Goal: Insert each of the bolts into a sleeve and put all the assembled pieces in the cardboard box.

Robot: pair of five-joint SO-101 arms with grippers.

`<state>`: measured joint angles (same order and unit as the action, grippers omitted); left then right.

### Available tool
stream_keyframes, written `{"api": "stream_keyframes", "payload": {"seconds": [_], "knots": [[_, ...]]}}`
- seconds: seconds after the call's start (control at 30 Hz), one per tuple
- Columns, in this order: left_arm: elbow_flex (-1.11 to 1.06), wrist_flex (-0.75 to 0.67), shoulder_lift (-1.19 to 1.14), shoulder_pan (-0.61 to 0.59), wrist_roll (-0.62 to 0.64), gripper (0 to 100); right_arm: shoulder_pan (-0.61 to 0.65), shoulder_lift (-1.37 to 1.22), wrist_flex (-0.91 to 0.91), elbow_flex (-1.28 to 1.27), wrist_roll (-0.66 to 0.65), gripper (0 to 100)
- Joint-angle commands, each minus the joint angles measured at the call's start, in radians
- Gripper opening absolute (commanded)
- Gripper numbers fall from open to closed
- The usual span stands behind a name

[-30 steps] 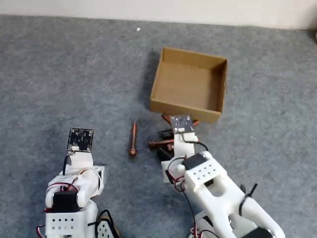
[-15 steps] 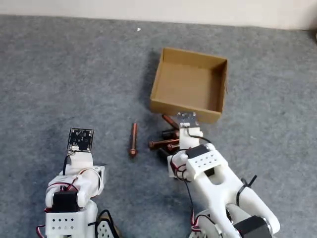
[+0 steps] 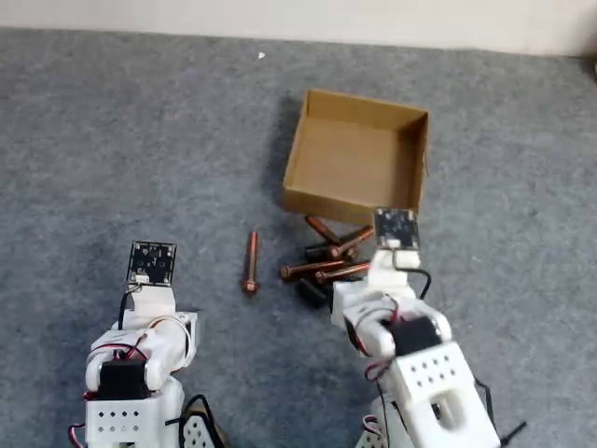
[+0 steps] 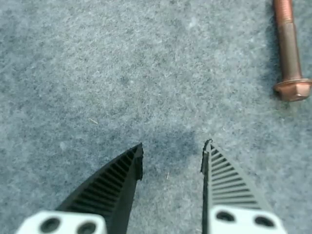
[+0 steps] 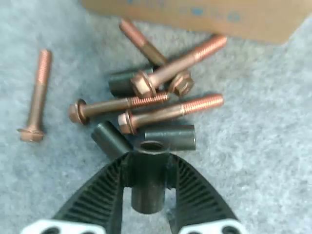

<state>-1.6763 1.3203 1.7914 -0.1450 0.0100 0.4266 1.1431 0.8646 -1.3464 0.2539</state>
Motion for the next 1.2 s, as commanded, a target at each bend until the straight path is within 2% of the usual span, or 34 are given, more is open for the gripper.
{"api": "stream_keyframes", "payload": {"seconds": [0.0,0.13,0.33,0.57,0.9,1.17], "knots": [[-0.021,0.005,0.007,-0.007,-0.014,22,-0.033,0.16,0.008,-0.03,0.028,0.5],[-0.021,0.006,0.007,-0.007,-0.011,22,-0.119,0.286,0.008,-0.05,0.1,0.5],[-0.021,0.008,0.007,0.025,-0.011,22,-0.18,0.364,0.01,-0.051,0.101,0.5],[0.033,0.012,0.007,0.021,-0.017,22,-0.213,0.366,0.008,-0.051,0.155,0.5],[0.229,0.006,0.007,-0.111,-0.017,22,-0.217,0.366,0.008,-0.051,0.155,0.5],[0.357,0.006,0.007,-0.094,-0.031,22,-0.217,0.366,0.008,-0.051,0.155,0.5]]}}
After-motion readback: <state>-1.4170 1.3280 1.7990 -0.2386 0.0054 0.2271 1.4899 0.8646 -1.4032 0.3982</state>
